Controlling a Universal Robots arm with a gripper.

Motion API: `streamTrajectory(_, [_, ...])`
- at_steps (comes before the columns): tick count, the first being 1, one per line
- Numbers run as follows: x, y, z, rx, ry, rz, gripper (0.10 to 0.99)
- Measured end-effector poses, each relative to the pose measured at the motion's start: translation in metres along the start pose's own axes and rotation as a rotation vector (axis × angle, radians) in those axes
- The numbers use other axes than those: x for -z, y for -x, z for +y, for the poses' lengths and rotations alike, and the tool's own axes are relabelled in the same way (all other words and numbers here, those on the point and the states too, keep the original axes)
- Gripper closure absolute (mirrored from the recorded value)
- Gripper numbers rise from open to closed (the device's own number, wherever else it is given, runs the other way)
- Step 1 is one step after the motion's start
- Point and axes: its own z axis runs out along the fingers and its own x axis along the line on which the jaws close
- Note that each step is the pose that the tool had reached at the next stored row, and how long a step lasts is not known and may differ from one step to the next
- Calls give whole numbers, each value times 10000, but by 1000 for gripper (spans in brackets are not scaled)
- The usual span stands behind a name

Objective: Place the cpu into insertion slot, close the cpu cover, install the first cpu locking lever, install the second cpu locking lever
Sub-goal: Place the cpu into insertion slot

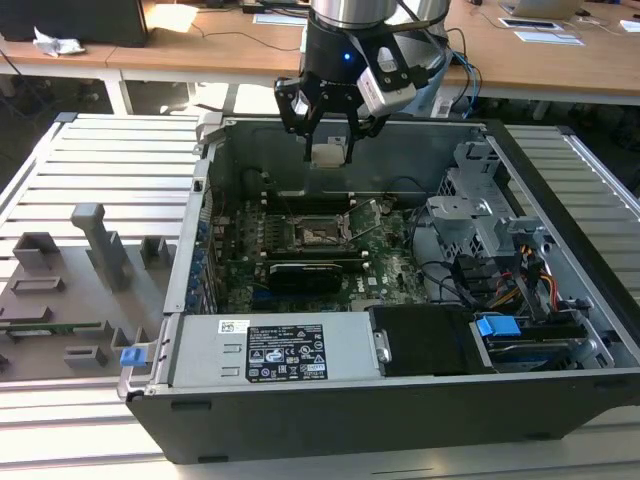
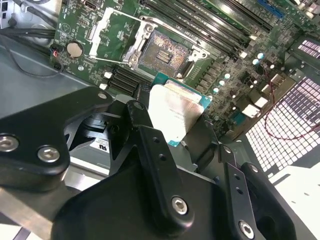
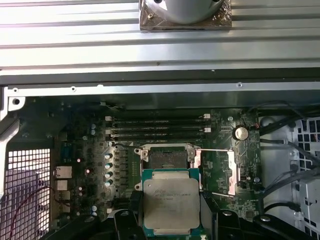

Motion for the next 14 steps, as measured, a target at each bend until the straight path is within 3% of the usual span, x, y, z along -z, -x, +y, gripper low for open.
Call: streamTrajectory(14, [-99, 2, -9, 0, 0, 0, 545])
